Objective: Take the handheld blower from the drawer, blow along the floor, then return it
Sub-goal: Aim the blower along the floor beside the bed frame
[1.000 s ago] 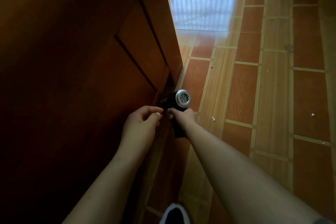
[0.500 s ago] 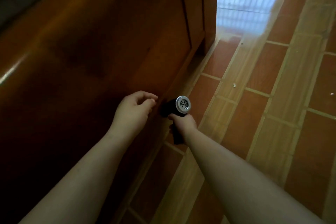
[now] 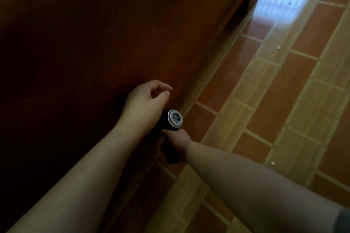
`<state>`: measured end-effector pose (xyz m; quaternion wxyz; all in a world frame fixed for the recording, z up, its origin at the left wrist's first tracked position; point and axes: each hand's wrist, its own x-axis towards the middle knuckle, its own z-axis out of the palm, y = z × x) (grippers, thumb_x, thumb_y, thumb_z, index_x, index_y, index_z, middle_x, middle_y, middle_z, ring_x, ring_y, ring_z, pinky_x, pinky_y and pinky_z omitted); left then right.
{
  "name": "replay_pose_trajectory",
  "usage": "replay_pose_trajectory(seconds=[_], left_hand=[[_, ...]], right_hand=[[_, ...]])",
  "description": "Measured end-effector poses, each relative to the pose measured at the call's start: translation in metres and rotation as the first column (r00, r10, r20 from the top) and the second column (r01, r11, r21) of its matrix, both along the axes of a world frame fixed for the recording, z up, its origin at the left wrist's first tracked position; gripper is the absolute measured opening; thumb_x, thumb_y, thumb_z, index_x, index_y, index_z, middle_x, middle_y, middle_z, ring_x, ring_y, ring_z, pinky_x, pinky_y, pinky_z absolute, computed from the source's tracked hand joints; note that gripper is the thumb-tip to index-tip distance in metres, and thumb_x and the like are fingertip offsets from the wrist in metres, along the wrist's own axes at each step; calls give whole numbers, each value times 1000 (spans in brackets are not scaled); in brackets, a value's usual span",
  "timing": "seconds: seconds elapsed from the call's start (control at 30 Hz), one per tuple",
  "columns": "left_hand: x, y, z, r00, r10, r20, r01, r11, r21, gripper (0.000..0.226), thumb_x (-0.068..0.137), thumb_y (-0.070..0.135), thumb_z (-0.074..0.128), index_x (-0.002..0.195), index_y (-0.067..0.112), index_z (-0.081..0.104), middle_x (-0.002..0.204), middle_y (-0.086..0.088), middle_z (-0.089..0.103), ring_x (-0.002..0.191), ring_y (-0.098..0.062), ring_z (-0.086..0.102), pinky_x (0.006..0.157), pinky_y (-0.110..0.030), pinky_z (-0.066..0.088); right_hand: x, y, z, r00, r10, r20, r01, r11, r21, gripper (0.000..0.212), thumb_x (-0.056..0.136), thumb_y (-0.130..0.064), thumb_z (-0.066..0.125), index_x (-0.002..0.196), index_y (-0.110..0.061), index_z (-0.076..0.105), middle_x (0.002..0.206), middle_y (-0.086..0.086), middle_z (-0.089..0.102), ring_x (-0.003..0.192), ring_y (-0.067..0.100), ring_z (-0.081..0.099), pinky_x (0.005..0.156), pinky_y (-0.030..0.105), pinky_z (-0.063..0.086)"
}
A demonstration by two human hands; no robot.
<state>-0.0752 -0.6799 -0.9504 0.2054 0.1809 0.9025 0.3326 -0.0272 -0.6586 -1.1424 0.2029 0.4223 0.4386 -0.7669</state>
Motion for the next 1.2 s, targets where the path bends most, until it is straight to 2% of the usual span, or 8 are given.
replay_pose_trajectory(seconds=[0.2,0.4,0.6,0.67,0.8,0.97,1.07,1.2], left_hand=[[2,-3,-9,999,29,31,-30,999,44,17,90,20,56,99,25,68,99,4,69,95,-13,64,76,-29,49],[3,37,-15,1000,-14,15,14,999,31,20,90,23,55,105,24,68,104,5,67,100,-11,62,83,-31,52],[0,110,-21,998,-38,52,35,998,52,21,92,21,53,105,23,68,102,4,68,94,-11,64,74,-27,54],[-1,136,-11,995,-23,94,18,998,52,21,93,20,52,106,21,68,103,1,67,90,-12,65,64,-22,54],[-5,183,30,987,5,158,-8,1000,15,20,94,20,51,104,24,68,107,2,67,96,-12,64,84,-35,54],[-19,221,69,985,-4,175,6,1000,-9,20,95,19,50,101,26,67,105,3,67,98,-13,63,86,-34,54],[-34,240,64,980,-52,193,57,998,-21,20,95,19,50,105,23,67,103,2,67,97,-13,63,85,-33,54],[-55,267,31,976,-53,213,56,998,-8,21,95,20,51,106,23,67,101,1,68,96,-14,64,82,-32,55]], right_hand=[[17,-16,5,998,61,9,-60,997,-39,48,77,-37,68,115,-8,61,114,18,67,101,36,67,91,48,55],[13,40,-1,996,-85,9,84,996,43,54,76,-39,69,120,-8,60,118,16,66,108,35,64,97,46,51],[-7,134,-1,968,-247,-30,249,963,104,59,50,-43,72,99,-12,65,105,18,71,96,37,68,90,53,54],[-10,172,16,962,-265,-60,271,953,135,53,56,-38,72,101,-11,65,104,18,71,95,36,69,88,52,56],[-12,240,49,949,-308,-72,316,930,187,46,64,-35,74,100,-9,63,98,18,69,95,38,68,88,51,56],[-20,289,69,937,-346,-53,350,918,189,35,69,-33,75,93,-13,59,86,16,68,85,38,69,85,52,56],[-39,317,68,919,-391,-53,394,897,199,30,69,-29,75,88,-14,58,78,16,67,71,34,66,79,49,56],[-70,348,50,904,-424,-56,426,880,212,35,72,-31,74,97,-11,60,85,14,70,77,33,70,82,47,58]])
